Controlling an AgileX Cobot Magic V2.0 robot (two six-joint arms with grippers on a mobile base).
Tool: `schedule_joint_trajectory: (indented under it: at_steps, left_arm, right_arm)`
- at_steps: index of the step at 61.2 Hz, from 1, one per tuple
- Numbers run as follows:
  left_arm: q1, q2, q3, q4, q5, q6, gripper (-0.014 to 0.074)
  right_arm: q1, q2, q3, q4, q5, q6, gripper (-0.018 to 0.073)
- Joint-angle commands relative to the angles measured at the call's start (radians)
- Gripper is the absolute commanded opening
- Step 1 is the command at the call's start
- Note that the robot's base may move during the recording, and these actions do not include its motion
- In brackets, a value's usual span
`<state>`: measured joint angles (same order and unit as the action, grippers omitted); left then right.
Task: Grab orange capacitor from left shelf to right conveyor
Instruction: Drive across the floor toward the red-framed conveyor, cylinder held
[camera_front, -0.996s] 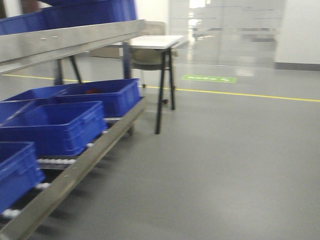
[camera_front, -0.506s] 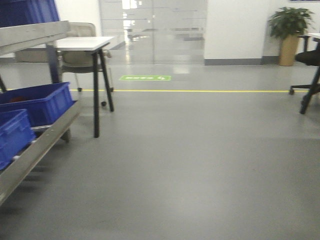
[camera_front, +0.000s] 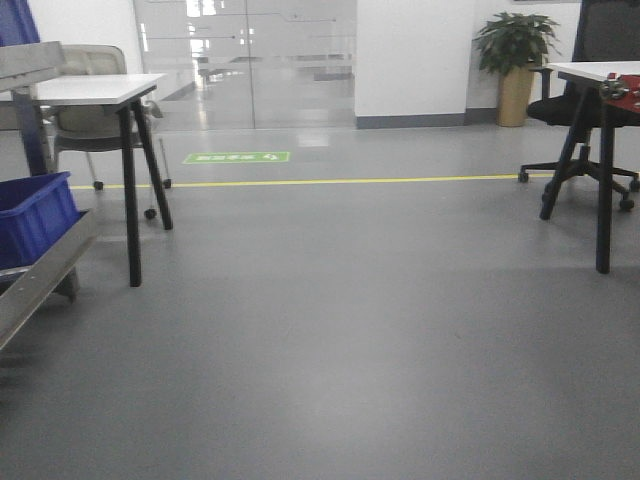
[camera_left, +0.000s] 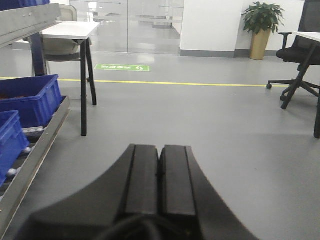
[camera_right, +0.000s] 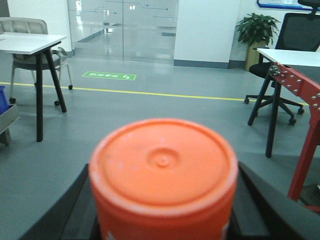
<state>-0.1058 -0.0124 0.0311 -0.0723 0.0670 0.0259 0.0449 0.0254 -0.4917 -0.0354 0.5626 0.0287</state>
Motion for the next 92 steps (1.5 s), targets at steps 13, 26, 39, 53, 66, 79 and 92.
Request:
schedule_joint_trajectory:
  at_steps: [13,26,39,53,66,79,92]
  left_arm:
    - [-0.008,-0.011,-0.005,-0.002,-0.086,-0.001,-0.0127]
    - [-0.008,-0.011,-0.005,-0.002,-0.086,-0.001,-0.0127]
    - [-0.008,-0.011,-0.005,-0.002,-0.086,-0.001,-0.0127]
    - [-0.008,-0.011,-0.005,-0.002,-0.086,-0.001,-0.0127]
    - [-0.008,-0.011,-0.005,-0.002,-0.086,-0.001,-0.0127]
    - [-0.008,-0.011,-0.005,-0.002,-0.086,-0.001,-0.0127]
    - [-0.008,-0.011,-0.005,-0.002,-0.086,-0.001,-0.0127]
  right_arm:
    - [-0.007,0.017,-0.032,-0.003,-0.090,-0.003,0.0050]
    - [-0.007,0.017,-0.032,-0.003,-0.090,-0.003,0.0050]
    - [-0.007,0.017,-0.032,-0.003,-0.090,-0.003,0.0050]
    - [-0.007,0.017,-0.032,-0.003,-0.090,-0.003,0.0050]
    - [-0.007,0.017,-0.032,-0.003,-0.090,-0.003,0.0050]
    - [-0.007,0.017,-0.032,-0.003,-0.090,-0.003,0.0050]
    - [-0.007,0.017,-0.031,-0.003,-0.090,-0.003,0.0050]
